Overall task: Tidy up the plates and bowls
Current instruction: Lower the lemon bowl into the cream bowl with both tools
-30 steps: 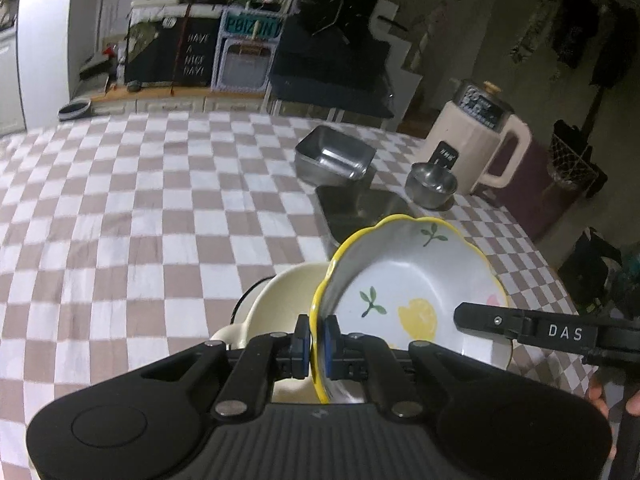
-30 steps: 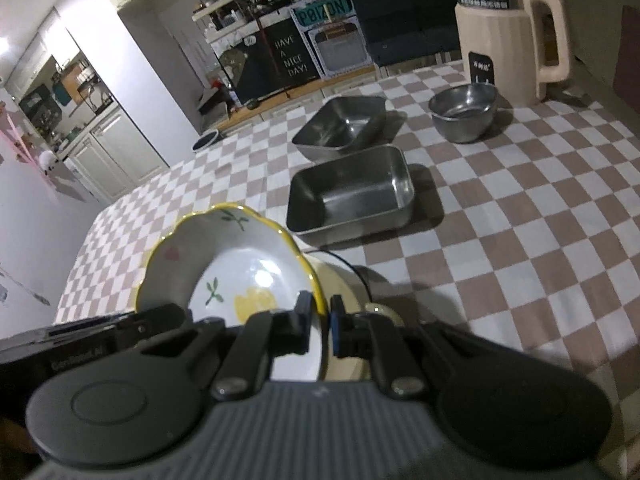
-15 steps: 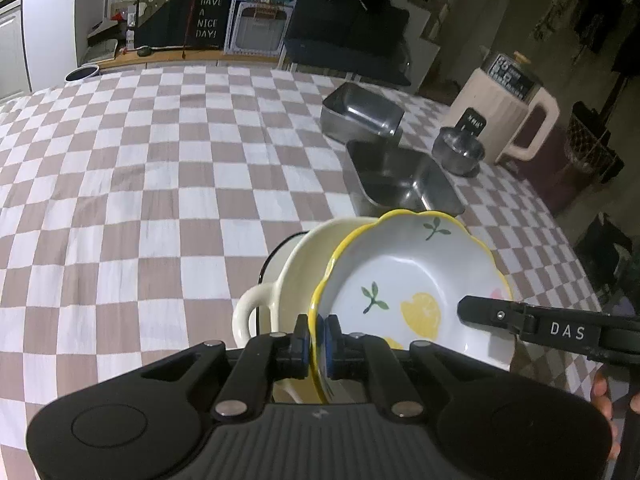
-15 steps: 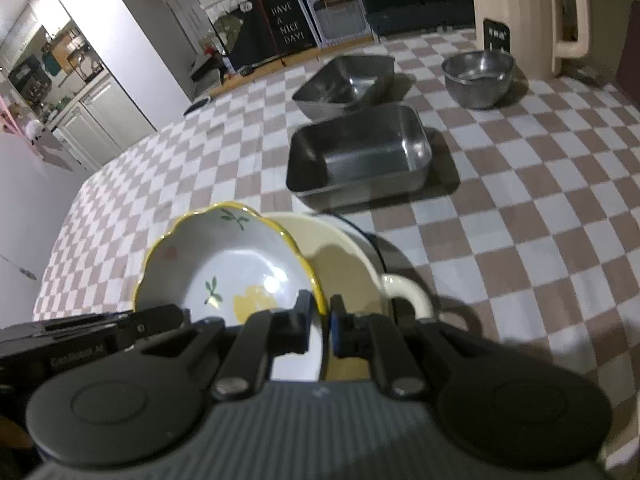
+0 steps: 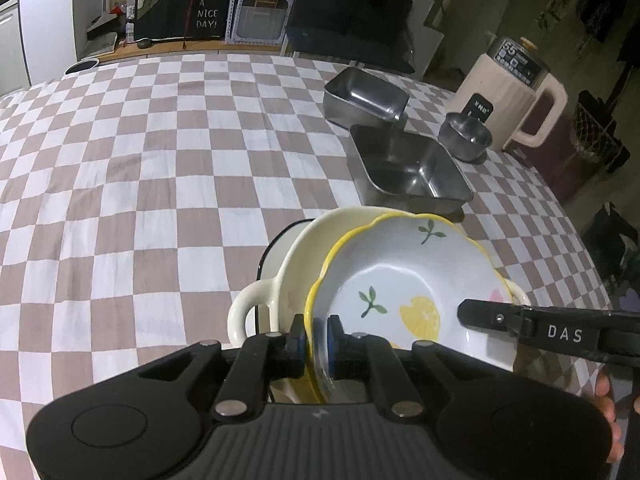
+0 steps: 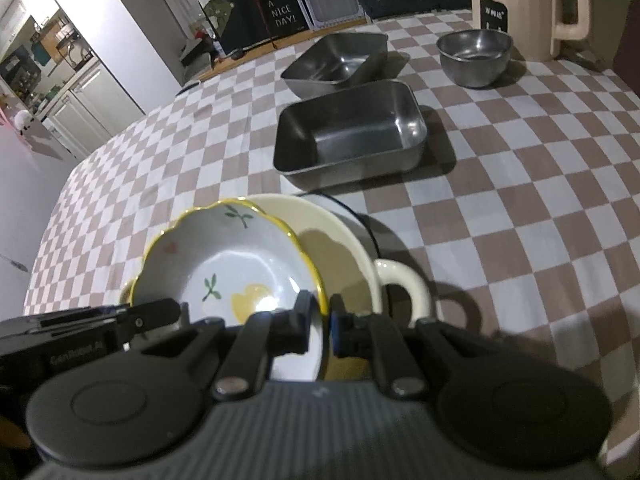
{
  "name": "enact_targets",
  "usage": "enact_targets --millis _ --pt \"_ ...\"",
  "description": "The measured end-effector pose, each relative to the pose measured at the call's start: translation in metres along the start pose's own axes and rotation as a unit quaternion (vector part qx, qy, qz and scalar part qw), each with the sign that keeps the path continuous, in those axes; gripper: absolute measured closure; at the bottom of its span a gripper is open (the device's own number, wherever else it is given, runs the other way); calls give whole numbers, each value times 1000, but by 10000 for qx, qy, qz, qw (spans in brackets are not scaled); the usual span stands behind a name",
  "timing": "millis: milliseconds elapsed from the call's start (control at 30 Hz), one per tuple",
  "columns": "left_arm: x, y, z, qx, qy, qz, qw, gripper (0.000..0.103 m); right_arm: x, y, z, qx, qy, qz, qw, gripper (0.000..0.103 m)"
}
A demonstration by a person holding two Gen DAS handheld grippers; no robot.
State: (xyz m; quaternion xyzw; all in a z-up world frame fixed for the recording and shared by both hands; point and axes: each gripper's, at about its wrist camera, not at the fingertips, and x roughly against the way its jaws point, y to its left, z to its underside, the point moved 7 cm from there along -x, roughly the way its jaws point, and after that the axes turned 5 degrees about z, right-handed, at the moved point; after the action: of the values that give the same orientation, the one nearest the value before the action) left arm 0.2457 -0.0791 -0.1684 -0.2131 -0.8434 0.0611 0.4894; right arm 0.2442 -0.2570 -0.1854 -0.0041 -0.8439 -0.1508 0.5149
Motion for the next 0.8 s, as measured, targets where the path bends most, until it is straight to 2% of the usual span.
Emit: enact_targets --millis 367,567,800 --pt "-3 1 1 14 58 63 10000 92 -7 -4 1 -304 182 -16 9994 87" --pt "-4 4 1 2 65 46 10000 91 -7 1 2 -180 211 -70 9996 74" --pt "-1 7 0 116 80 141 9998 91 -8 -3 0 -320 295 -202 9988 73"
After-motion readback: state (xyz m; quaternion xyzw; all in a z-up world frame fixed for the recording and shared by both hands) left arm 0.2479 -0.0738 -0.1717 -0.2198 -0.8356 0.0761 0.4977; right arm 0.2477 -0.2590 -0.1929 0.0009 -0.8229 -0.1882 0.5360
